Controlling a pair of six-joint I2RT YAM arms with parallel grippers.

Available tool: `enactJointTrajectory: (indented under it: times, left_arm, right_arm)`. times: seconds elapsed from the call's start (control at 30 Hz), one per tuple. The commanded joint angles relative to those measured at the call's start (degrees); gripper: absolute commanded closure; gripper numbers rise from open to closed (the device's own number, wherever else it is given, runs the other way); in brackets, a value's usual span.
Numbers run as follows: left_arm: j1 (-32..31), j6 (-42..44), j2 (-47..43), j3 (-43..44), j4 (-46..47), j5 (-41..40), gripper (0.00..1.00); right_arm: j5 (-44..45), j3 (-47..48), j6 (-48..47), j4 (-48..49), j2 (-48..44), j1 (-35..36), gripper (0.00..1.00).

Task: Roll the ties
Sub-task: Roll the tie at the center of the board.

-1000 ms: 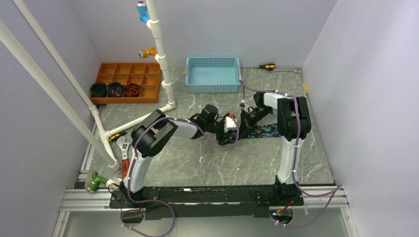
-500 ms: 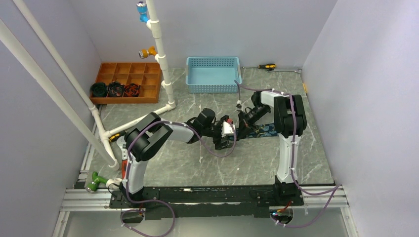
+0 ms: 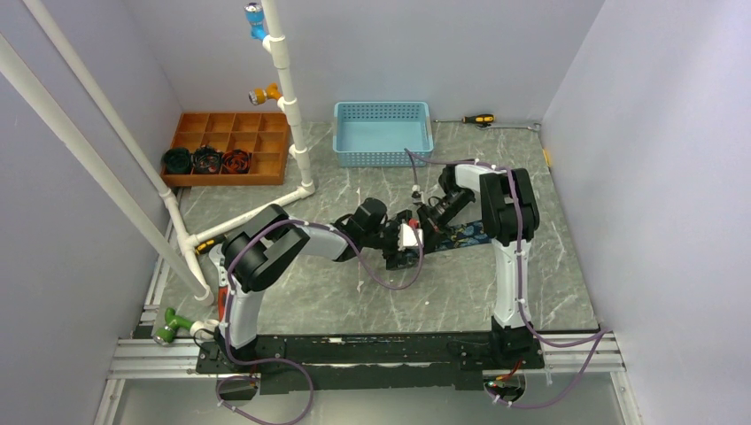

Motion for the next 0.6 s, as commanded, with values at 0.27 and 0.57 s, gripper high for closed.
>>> enactJointTrajectory:
  times: [0.27,0.57]
  left_arm:
    - [-0.9,7.0,1.6,4.2,-14.2,2.9,0.43]
    - [2.0,0.1,4.3,3.8,-17.5,5.8,0.84]
  right_arm:
    - [0.6,1.2,-2.3,0.4,1.7,1.1,1.00]
    - [-8.0,2.5,-5.1,-3.4,-4.0,-2.8,0.87]
